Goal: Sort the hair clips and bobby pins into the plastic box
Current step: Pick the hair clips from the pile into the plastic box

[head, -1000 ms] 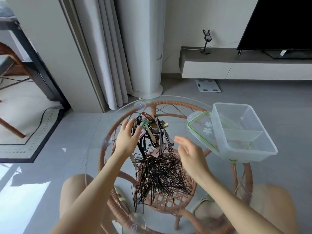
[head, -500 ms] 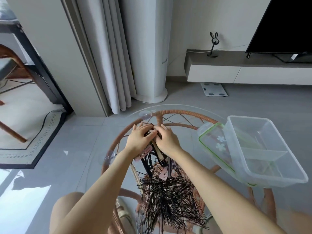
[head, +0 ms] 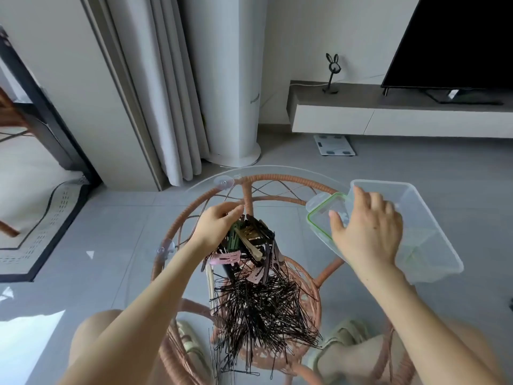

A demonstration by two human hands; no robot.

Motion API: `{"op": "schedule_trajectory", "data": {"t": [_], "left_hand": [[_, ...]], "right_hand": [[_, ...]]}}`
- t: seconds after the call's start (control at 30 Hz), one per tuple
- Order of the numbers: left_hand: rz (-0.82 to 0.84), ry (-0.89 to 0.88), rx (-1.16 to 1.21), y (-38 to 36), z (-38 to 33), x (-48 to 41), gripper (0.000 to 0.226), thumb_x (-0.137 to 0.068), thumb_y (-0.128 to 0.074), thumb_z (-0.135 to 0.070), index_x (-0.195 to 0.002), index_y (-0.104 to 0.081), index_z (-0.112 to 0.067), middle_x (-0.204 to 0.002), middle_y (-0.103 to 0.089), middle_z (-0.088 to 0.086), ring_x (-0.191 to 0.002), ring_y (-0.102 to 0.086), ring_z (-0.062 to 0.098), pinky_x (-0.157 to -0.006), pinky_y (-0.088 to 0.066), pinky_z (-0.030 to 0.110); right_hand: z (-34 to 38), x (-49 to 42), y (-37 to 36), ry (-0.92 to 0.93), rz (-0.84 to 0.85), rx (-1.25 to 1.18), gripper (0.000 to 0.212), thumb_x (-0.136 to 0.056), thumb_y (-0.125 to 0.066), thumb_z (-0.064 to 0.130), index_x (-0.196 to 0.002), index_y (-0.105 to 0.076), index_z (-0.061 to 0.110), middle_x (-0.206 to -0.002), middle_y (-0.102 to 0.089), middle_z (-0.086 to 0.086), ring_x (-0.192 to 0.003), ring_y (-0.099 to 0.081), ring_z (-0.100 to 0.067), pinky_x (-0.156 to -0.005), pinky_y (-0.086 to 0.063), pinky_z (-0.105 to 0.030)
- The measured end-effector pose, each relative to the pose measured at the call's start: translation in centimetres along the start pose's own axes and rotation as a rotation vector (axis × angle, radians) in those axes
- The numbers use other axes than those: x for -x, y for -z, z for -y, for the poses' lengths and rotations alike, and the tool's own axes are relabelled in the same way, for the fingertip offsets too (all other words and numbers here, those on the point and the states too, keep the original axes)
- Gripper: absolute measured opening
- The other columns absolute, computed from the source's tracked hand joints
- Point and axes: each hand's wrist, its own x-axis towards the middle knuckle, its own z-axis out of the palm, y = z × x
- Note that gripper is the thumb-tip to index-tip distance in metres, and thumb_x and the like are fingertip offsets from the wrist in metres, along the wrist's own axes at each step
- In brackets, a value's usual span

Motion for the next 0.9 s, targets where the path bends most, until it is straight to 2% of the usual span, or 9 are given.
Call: {"op": "schedule_trajectory", "data": {"t": [0.13, 0.2, 0.33, 0.43, 0.5, 0.6, 0.73, 0.8, 0.9], "left_hand": [[-0.020, 0.005, -0.096, 0.5, -0.4, 0.1, 0.032, -0.092, -0.049, -0.032, -0.115, -0.063, -0.015, -0.118, -0.066, 0.002, -0.110, -0.060, 0.020, -0.097, -0.046, 0.036], [-0.073, 0.013, -0.193, 0.5, -0.5, 0.1, 0.033, -0.093, -0.048, -0.032, -0.116, -0.062, -0.013, -0.121, -0.064, 0.005, -0.111, -0.060, 0.022, -0.092, -0.045, 0.032], [-0.154, 0.075, -0.453, 1.4, 0.3, 0.2, 0.033, -0.091, -0.045, -0.036, -0.110, -0.064, -0.017, -0.126, -0.061, 0.004, -0.106, -0.061, 0.025, -0.079, -0.047, 0.028], [-0.113, 0.172, -0.672, 2.4, 0.6, 0.8, 0.044, -0.088, -0.042, -0.050, -0.105, -0.065, -0.016, -0.122, -0.061, 0.009, -0.102, -0.061, 0.033, -0.083, -0.054, 0.040], [-0.050, 0.223, -0.684, 2.7, 0.6, 1.2, 0.050, -0.086, -0.044, -0.053, -0.103, -0.065, -0.010, -0.113, -0.063, 0.009, -0.093, -0.063, 0.029, -0.079, -0.055, 0.038], [0.078, 0.244, -0.636, 2.8, 0.1, 1.4, 0.047, -0.086, -0.052, -0.047, -0.099, -0.066, -0.004, -0.091, -0.068, 0.009, -0.069, -0.060, 0.020, -0.072, -0.056, 0.035], [0.132, 0.281, -0.615, 2.4, -0.8, 1.3, 0.041, -0.080, -0.061, -0.041, -0.093, -0.067, -0.003, -0.081, -0.071, 0.010, -0.058, -0.058, 0.016, -0.058, -0.053, 0.029], [0.137, 0.288, -0.629, 2.4, -1.3, 1.4, 0.036, -0.079, -0.063, -0.039, -0.082, -0.067, -0.004, -0.063, -0.063, 0.003, -0.049, -0.051, 0.011, -0.043, -0.041, 0.018], [0.141, 0.320, -0.579, 2.7, -1.7, 1.2, 0.031, -0.076, -0.067, -0.035, -0.076, -0.066, -0.004, -0.055, -0.055, -0.001, -0.045, -0.048, 0.010, -0.038, -0.039, 0.015]], "right_hand": [[-4.4, -0.9, 0.8, -0.181, 0.507, 0.184, 0.029, -0.085, -0.056, 0.026, -0.101, -0.053, 0.002, -0.112, -0.052, -0.019, -0.093, -0.058, -0.038, -0.069, -0.042, -0.036], [-4.3, -0.8, 0.5, -0.107, 0.521, 0.073, 0.008, -0.083, -0.054, 0.009, -0.079, -0.052, 0.003, -0.104, -0.051, -0.019, -0.085, -0.058, -0.038, -0.064, -0.038, -0.032], [-2.7, -0.7, 0.2, -0.019, 0.531, 0.001, 0.025, -0.075, -0.051, 0.000, -0.058, -0.036, 0.011, -0.086, -0.044, -0.011, -0.068, -0.046, -0.033, -0.059, -0.033, -0.030], [-1.1, -0.3, 1.3, 0.097, 0.401, 0.153, 0.005, -0.076, -0.058, 0.006, -0.080, -0.056, 0.008, -0.096, -0.054, -0.013, -0.085, -0.053, -0.036, -0.064, -0.040, -0.034], [0.7, 0.2, 1.5, 0.232, 0.288, 0.085, 0.021, -0.078, -0.064, 0.016, -0.097, -0.062, 0.005, -0.102, -0.059, -0.014, -0.091, -0.053, -0.034, -0.073, -0.045, -0.038], [4.7, 1.1, 0.7, 0.240, 0.525, -0.264, 0.039, -0.090, -0.051, 0.033, -0.118, -0.055, 0.007, -0.121, -0.056, -0.009, -0.106, -0.054, -0.027, -0.087, -0.044, -0.036], [8.4, 0.6, -4.0, 0.202, 0.813, -0.229, 0.063, -0.084, -0.050, 0.053, -0.124, -0.045, 0.005, -0.128, -0.050, -0.014, -0.113, -0.051, -0.030, -0.090, -0.046, -0.039], [9.4, 0.0, -5.7, 0.176, 0.876, -0.252, 0.068, -0.078, -0.057, 0.057, -0.120, -0.049, 0.005, -0.120, -0.054, -0.014, -0.105, -0.055, -0.030, -0.079, -0.048, -0.035], [10.1, -0.8, -6.8, 0.103, 0.890, -0.408, 0.042, -0.074, -0.070, 0.041, -0.099, -0.063, 0.008, -0.096, -0.065, -0.008, -0.082, -0.060, -0.023, -0.051, -0.036, -0.025]]}}
